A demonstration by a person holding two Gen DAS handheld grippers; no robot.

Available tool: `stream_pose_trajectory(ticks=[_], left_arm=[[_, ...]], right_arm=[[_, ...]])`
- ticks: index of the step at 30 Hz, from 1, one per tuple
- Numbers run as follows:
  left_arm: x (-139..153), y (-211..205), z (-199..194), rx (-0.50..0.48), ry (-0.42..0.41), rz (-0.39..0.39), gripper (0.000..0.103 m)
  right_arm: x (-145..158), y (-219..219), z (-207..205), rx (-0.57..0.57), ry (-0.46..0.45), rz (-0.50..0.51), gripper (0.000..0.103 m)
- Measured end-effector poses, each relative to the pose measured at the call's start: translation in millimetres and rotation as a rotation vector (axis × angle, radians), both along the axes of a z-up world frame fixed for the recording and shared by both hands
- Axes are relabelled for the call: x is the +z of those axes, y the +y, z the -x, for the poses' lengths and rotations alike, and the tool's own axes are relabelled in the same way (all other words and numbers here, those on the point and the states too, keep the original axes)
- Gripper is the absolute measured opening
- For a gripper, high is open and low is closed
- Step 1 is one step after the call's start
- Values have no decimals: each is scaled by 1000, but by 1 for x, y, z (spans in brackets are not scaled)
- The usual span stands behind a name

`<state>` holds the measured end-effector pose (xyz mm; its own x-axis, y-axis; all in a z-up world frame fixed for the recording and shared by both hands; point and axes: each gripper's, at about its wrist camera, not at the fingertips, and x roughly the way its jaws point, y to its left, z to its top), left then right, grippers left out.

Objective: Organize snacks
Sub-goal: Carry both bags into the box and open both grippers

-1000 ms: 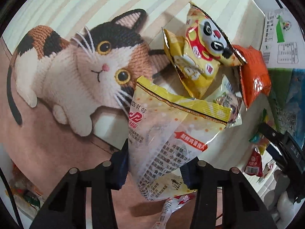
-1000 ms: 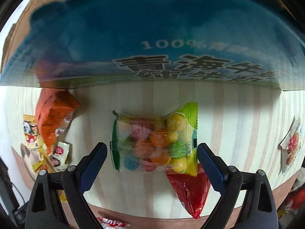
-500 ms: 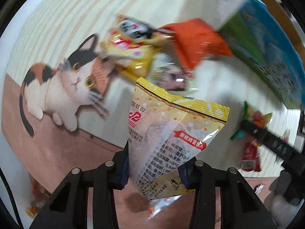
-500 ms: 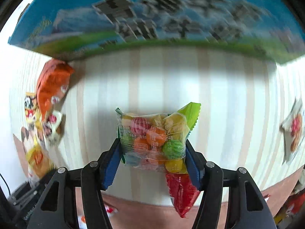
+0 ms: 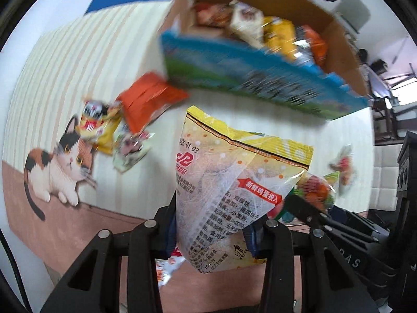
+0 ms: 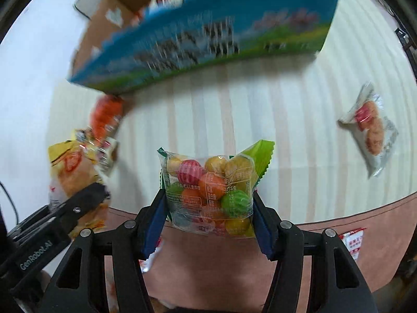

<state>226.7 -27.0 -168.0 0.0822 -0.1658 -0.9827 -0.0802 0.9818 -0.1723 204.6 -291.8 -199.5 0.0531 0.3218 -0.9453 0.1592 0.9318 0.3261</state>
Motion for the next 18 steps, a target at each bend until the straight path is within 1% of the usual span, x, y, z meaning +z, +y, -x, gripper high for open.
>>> stream_pose_trajectory(ticks=[1, 2, 4, 5, 8, 12, 14, 16, 18], left_arm=[[8, 10, -1, -7, -11, 13, 38], [20, 5, -8, -13, -26, 30, 38], [28, 14, -13, -22, -48, 52, 38], [40, 16, -18, -26, -57, 70, 38], [69, 16, -44, -36, -81, 119, 38], [98, 11, -82, -53, -143, 104, 38], [103, 6, -104, -67, -144, 100, 38], [101, 5, -128, -62, -129, 104, 38], [92, 4, -154, -56, -84, 114, 38]], right_arm=[[10, 8, -1, -5, -13, -8, 63], [21, 3, -3, -12, -33, -19, 62], [46, -4, -11, -27, -76, -39, 62], [56, -7, -15, -35, -92, -51, 62], [90, -16, -41, -50, -148, -89, 62], [120, -19, -74, -49, -207, -95, 62], [130, -20, -95, -40, -229, -87, 62], [140, -21, -106, -37, -246, -70, 62], [141, -22, -126, -27, -255, -35, 62]])
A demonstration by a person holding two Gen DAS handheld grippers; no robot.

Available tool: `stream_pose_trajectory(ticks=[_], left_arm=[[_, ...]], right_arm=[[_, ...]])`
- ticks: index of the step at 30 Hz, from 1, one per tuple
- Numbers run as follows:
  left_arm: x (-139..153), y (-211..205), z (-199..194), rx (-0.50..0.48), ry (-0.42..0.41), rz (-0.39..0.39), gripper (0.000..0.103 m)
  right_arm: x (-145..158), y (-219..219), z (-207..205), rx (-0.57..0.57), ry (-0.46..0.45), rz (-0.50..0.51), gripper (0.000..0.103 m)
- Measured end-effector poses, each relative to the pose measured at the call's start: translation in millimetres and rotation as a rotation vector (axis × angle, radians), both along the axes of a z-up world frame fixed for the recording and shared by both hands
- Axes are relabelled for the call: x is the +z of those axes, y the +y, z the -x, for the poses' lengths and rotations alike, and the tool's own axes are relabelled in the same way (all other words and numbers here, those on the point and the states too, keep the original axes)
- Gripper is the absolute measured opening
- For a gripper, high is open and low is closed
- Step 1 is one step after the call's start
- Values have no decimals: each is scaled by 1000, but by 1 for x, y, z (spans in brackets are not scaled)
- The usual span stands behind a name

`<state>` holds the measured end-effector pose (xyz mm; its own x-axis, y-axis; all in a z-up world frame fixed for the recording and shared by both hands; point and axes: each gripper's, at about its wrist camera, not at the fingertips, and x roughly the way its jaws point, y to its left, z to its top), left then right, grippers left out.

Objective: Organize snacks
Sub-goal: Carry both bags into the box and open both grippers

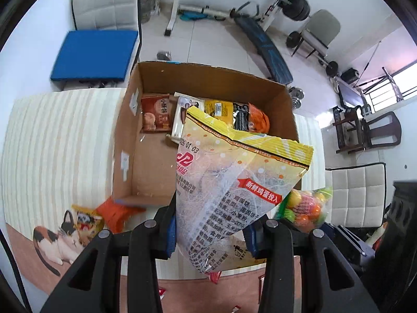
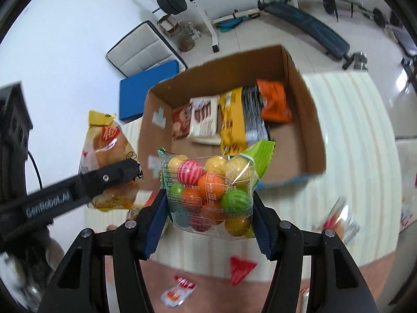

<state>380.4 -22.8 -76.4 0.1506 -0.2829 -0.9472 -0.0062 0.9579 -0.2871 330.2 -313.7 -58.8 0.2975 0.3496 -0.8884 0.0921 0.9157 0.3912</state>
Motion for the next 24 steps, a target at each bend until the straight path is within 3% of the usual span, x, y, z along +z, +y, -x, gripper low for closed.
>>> stream_pose_trajectory(ticks=[4, 10, 17, 24], left_arm=[[-33, 0, -46, 12, 121, 53, 38], [-86, -6, -82, 20, 244, 73, 38], [-134, -10, -95, 18, 347, 45, 38], [-151, -10, -95, 20, 411, 33, 38]], right_arm=[[-22, 0, -35, 3, 40, 18, 62], [-74, -3, -73, 1, 136, 26, 62], [-118, -4, -87, 10, 215, 51, 63], [-142, -2, -92, 22, 260, 43, 64]])
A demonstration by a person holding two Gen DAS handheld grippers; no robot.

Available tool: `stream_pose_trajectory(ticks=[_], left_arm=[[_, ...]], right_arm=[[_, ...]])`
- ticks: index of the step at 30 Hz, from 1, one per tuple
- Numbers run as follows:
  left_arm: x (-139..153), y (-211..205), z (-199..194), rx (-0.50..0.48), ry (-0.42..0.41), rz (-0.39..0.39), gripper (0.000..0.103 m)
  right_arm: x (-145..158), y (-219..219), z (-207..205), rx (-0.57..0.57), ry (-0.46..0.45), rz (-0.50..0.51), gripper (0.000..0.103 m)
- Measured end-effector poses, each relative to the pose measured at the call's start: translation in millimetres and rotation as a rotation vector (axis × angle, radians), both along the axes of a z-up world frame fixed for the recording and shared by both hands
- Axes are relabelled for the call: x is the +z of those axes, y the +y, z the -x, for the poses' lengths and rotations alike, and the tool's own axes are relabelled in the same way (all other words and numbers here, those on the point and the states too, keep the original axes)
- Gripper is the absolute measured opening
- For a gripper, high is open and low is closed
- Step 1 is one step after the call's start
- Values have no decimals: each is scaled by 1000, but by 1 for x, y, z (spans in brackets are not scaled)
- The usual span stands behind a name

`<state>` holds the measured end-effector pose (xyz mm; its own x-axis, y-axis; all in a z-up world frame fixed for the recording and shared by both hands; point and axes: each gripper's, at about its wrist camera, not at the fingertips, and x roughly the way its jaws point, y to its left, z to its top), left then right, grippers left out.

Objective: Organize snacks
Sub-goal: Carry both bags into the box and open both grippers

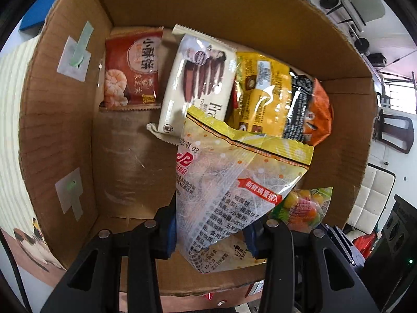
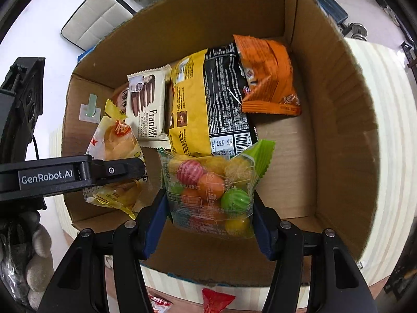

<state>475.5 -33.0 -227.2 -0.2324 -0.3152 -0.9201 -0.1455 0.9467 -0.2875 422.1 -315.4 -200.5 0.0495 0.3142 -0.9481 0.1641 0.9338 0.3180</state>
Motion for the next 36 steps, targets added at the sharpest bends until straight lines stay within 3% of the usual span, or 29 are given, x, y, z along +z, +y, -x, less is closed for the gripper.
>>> stream_pose_trajectory(ticks=[4, 5, 6, 7, 9, 19, 26, 31, 36], left_arm=[[-1, -2, 3, -7, 24, 2, 39], [0, -2, 3, -9, 22, 2, 41], [2, -2, 4, -5, 23, -4, 50], [4, -4, 5, -10, 13, -11, 58], [12, -5, 8, -19, -9, -18, 85], [65, -9, 16, -42, -132, -50, 86], [129, -9, 52, -54, -364, -85, 86], [165, -9, 93, -48, -519, -137, 86], [175, -19, 151, -65, -573, -189, 86]], right_arm=[[-6, 2, -5, 19, 40, 12, 72], [-5, 2, -5, 24, 39, 22, 84], [-3, 2, -6, 27, 30, 25, 93], [-1, 2, -6, 27, 26, 27, 94], [3, 2, -8, 37, 27, 48, 94], [35, 8, -2, 69, -69, 122, 98], [79, 15, 20, 83, -206, 156, 98], [114, 14, 57, 70, -268, 130, 99], [124, 6, 119, 56, -260, 126, 99]])
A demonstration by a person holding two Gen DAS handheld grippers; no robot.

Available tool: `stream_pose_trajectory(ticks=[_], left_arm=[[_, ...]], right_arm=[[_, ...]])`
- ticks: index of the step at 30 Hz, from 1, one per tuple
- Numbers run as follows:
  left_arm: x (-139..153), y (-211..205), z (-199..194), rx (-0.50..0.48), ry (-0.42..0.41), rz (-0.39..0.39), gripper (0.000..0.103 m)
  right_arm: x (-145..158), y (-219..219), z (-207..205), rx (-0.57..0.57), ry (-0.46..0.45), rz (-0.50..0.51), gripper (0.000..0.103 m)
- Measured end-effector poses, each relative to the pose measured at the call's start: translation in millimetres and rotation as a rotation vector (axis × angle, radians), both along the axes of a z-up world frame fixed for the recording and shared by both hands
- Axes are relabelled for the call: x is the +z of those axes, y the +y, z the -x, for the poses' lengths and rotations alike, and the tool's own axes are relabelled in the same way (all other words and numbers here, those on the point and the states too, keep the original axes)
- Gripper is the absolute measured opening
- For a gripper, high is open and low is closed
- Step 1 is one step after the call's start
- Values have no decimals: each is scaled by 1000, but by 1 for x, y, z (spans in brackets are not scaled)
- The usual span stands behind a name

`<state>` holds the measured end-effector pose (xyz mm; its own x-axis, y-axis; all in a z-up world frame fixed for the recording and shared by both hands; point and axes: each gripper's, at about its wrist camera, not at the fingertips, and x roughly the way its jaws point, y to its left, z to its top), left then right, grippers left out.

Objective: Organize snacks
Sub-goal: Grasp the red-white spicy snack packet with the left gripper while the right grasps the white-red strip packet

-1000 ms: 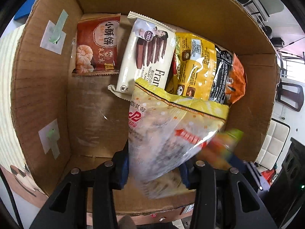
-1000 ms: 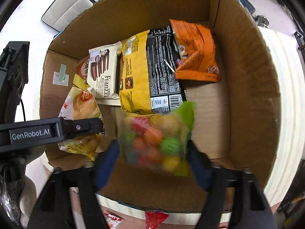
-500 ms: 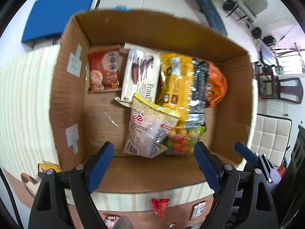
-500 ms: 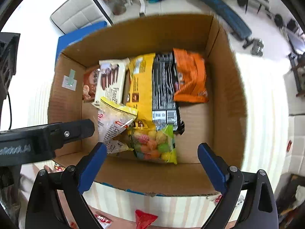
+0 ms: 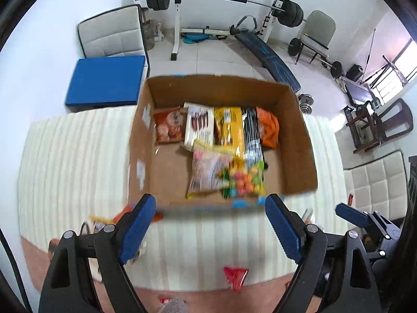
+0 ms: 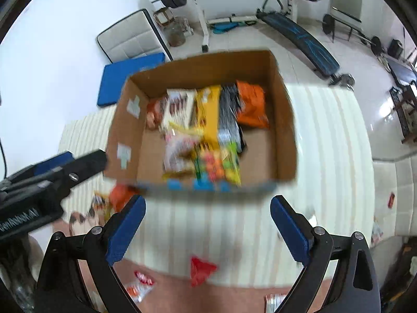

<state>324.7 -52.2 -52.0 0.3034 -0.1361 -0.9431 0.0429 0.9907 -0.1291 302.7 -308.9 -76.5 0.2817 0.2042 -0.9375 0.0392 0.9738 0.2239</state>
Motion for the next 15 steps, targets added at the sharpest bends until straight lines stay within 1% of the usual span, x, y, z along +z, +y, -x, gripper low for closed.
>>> stream_pose_trajectory(ticks=[2, 4, 7, 8, 11, 13, 15], left_arm=[[-10, -9, 30, -4, 14, -40, 86], [-29, -22, 59, -15, 54, -69, 86], [-62, -41, 98, -47, 139, -98, 86], [-79, -50, 114, -53, 178, -100, 86], [-119, -67, 146, -67, 267, -108, 86], [-141, -78, 161, -81, 312, -111, 86], [-154, -87, 175, -95, 338, -128, 86]], right_arm=[[-10, -6, 29, -10, 38, -2, 99], [-28, -15, 59, -25, 95, -4, 99], [-65, -33, 104, -55, 209, 2, 98], [-81, -42, 122, -69, 252, 15, 98], [-116, -62, 162, -99, 346, 26, 99], [-140, -77, 183, -119, 403, 39, 98], [-166, -90, 201, -138, 458, 59, 98]])
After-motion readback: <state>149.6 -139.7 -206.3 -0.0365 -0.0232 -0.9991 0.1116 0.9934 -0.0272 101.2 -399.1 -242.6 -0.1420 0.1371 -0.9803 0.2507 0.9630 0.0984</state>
